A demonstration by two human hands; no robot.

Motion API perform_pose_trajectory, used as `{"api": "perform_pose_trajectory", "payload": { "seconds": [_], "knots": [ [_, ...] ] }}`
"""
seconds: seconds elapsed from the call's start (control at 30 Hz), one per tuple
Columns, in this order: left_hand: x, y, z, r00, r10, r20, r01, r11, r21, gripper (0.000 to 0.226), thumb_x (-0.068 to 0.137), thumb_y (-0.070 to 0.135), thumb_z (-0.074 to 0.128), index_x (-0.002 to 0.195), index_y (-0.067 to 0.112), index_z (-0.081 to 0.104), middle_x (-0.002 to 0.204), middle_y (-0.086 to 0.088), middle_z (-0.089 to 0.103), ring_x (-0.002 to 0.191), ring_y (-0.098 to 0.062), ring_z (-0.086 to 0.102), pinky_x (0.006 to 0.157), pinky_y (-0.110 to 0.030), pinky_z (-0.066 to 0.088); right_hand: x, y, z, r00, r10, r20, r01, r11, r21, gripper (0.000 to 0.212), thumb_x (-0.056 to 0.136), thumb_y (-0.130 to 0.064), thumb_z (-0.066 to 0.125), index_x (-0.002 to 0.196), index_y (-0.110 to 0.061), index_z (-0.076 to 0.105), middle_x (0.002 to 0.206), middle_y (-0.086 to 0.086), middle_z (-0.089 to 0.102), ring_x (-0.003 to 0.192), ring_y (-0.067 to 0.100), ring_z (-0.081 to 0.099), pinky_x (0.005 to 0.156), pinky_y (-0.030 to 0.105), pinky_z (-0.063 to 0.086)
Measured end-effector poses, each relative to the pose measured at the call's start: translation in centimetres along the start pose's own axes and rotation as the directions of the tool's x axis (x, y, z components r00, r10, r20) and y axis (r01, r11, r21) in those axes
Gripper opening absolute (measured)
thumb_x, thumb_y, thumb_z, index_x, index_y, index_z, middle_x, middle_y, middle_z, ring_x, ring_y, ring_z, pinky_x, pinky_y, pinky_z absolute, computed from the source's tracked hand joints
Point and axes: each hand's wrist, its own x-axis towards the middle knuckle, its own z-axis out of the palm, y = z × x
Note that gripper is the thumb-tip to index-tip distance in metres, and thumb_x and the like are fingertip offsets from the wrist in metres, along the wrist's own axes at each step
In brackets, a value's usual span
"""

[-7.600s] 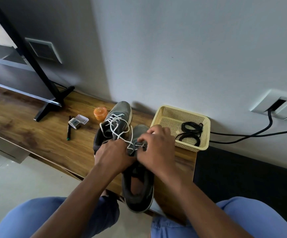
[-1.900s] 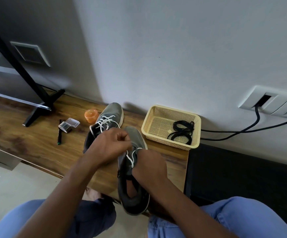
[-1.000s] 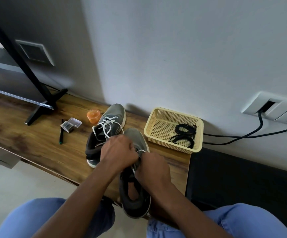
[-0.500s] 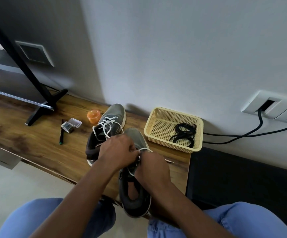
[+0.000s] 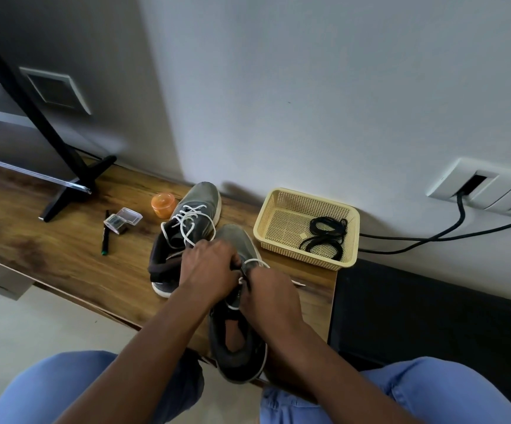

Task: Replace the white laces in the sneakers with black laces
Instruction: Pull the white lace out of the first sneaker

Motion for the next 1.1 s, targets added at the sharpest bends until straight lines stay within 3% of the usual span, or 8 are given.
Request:
{"api": "perform_pose_trajectory", "payload": {
  "seconds": [0.2,0.37,0.6,0.83,1.1],
  "knots": [
    [0.6,-0.4,0.0,0.991,-0.13,0.028,0.132,0.983,-0.126,0.01,0.084,0.036,0.073,0.092,0.039,0.078,0.095,0.011,0.073,0.108,-0.02,0.065,0.096,-0.041,0.043,0.6,1.2,1.3,0.998,-0.02,-0.056,0.024,0.997,0.069,0.02,0.094,-0.038,0.048,0.091,-0.023,0.062,0.084,0.001,0.069,0.08,0.027,0.065,0.064,0.042,0.05],
    [0.7,-0.6,-0.3,0.981,-0.182,0.065,0.19,0.969,-0.16,0.006,0.085,0.035,0.071,0.081,0.035,0.076,0.08,0.016,0.065,0.103,-0.018,0.065,0.094,-0.043,0.032,0.3,1.4,1.3,0.992,-0.047,-0.114,0.06,0.992,0.112,0.021,0.096,-0.039,0.048,0.097,-0.025,0.063,0.084,-0.001,0.069,0.079,0.026,0.063,0.065,0.043,0.049],
    [0.5,-0.3,-0.3,0.976,-0.21,0.057,0.216,0.965,-0.147,0.018,0.082,0.042,0.067,0.077,0.027,0.075,0.075,0.011,0.067,0.085,-0.017,0.059,0.09,-0.04,0.034,0.1,1.2,1.1,0.994,-0.04,-0.098,0.049,0.995,0.082,0.015,0.094,-0.032,0.051,0.091,-0.023,0.062,0.079,0.0,0.067,0.075,0.026,0.063,0.058,0.038,0.042],
    [0.4,-0.2,-0.5,0.993,-0.084,0.083,0.083,0.996,0.017,0.019,0.09,0.035,0.06,0.091,0.028,0.078,0.096,0.0,0.075,0.1,-0.028,0.069,0.081,-0.036,0.044,0.0,1.1,1.7,0.994,-0.03,-0.105,0.04,0.995,0.091,0.017,0.093,-0.035,0.051,0.099,-0.024,0.062,0.085,0.001,0.07,0.083,0.027,0.066,0.065,0.042,0.052],
    [0.4,0.8,0.0,0.96,-0.174,0.219,0.2,0.975,-0.1,0.025,0.102,0.037,0.048,0.111,0.026,0.068,0.125,-0.004,0.067,0.123,-0.032,0.057,0.096,-0.046,0.036,0.5,1.5,2.3,0.99,-0.035,-0.138,0.05,0.992,0.113,0.027,0.099,-0.041,0.045,0.1,-0.024,0.066,0.084,0.001,0.071,0.079,0.026,0.065,0.062,0.041,0.049]
  ]
}}
